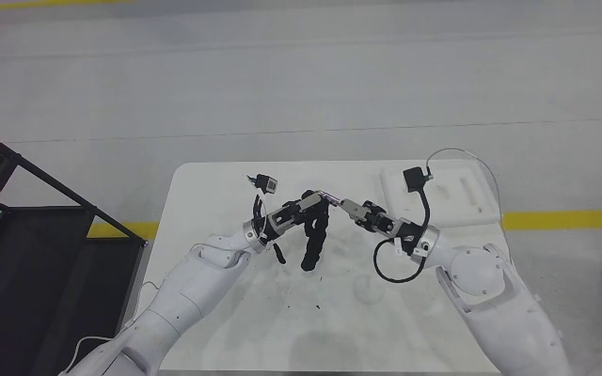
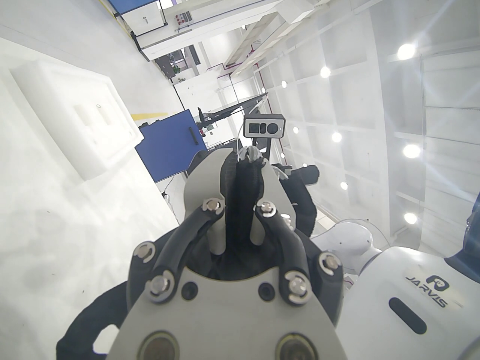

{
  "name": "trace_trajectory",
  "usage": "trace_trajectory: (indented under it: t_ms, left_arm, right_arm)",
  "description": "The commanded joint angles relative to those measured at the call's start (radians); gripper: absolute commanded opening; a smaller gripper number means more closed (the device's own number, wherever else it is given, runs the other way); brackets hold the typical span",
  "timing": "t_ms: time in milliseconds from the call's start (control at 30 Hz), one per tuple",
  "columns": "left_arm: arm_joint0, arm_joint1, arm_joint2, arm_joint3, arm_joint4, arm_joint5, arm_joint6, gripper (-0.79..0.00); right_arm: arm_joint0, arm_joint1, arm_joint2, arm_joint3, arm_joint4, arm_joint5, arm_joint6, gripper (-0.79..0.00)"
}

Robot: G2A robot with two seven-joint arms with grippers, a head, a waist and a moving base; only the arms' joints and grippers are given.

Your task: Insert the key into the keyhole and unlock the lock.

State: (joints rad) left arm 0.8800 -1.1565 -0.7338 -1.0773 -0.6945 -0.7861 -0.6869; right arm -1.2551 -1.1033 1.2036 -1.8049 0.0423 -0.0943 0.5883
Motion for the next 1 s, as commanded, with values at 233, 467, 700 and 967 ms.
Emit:
trace_trajectory:
  t_ms: [233, 467, 700, 967]
  left_arm:
    - [0.0, 0.0, 0.0, 0.0, 0.0, 0.0, 0.0, -0.785]
    - [0.0, 0.0, 0.0, 0.0, 0.0, 0.0, 0.0, -0.785]
    - [0.0, 0.0, 0.0, 0.0, 0.0, 0.0, 0.0, -0.785]
    - [0.0, 0.0, 0.0, 0.0, 0.0, 0.0, 0.0, -0.785]
  right_arm:
    - [0.016, -0.004, -0.006, 0.0, -0.002, 0.016, 0.0, 0.0]
    - [0.032, -0.007, -0.009, 0.006, -0.008, 0.023, -0.001, 0.0]
    - [0.041, -0.011, -0.012, 0.014, -0.005, 0.023, -0.003, 0.0]
    - [0.041, -0.012, -0.008, 0.007, -0.005, 0.021, -0.002, 0.0]
